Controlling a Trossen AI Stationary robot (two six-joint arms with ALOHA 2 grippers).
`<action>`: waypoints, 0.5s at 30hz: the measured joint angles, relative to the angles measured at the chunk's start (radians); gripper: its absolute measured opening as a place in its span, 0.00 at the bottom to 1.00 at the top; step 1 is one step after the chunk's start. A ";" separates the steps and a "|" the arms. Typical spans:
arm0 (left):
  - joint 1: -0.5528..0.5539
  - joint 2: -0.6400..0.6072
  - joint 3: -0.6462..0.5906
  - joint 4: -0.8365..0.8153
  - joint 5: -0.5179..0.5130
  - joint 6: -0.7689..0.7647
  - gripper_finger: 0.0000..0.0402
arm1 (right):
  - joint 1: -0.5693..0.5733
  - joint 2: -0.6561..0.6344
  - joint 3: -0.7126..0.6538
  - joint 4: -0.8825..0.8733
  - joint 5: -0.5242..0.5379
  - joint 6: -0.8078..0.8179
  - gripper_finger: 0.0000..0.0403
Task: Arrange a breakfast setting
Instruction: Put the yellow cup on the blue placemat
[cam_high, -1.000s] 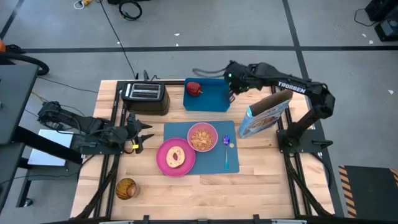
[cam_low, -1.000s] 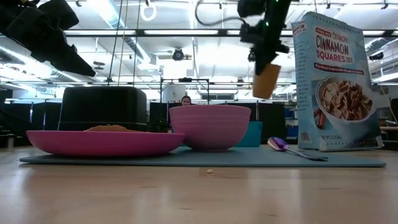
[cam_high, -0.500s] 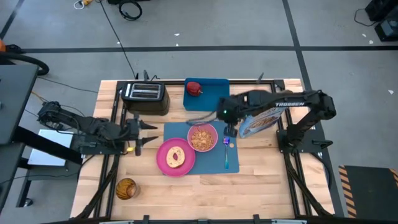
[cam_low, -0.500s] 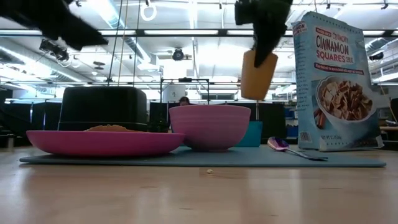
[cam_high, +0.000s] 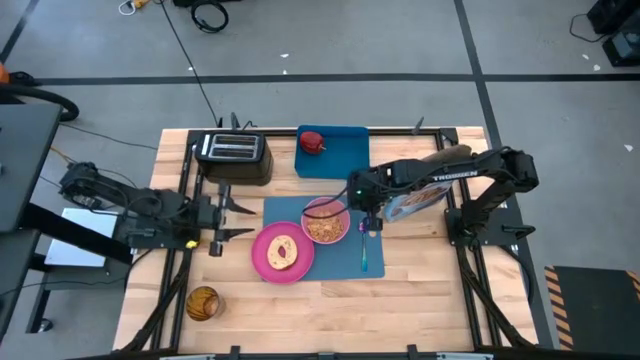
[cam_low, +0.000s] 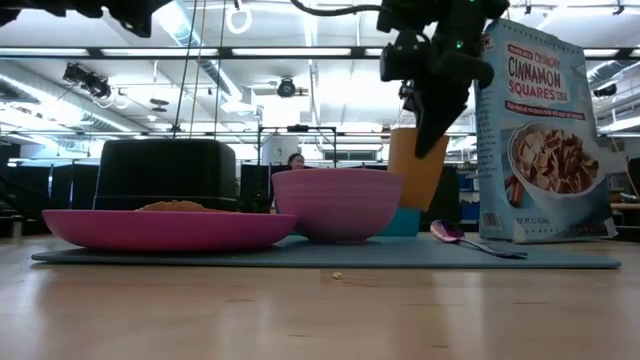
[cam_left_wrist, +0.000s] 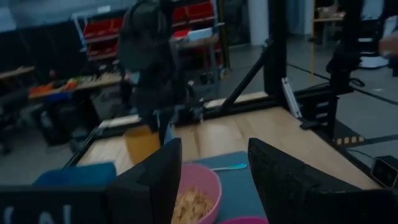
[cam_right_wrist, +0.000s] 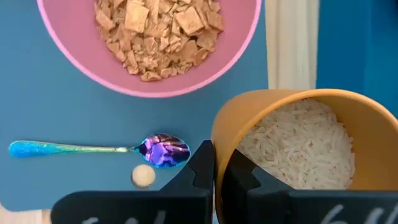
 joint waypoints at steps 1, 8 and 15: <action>0.000 0.011 0.000 0.018 0.006 0.014 0.48 | 0.001 0.009 0.000 0.008 0.000 -0.009 0.03; 0.007 0.125 0.002 0.112 -0.001 0.015 0.48 | -0.001 0.071 0.007 0.003 0.001 -0.060 0.03; 0.044 0.235 0.000 0.143 -0.009 -0.036 0.48 | -0.002 0.094 0.011 -0.016 0.000 -0.062 0.03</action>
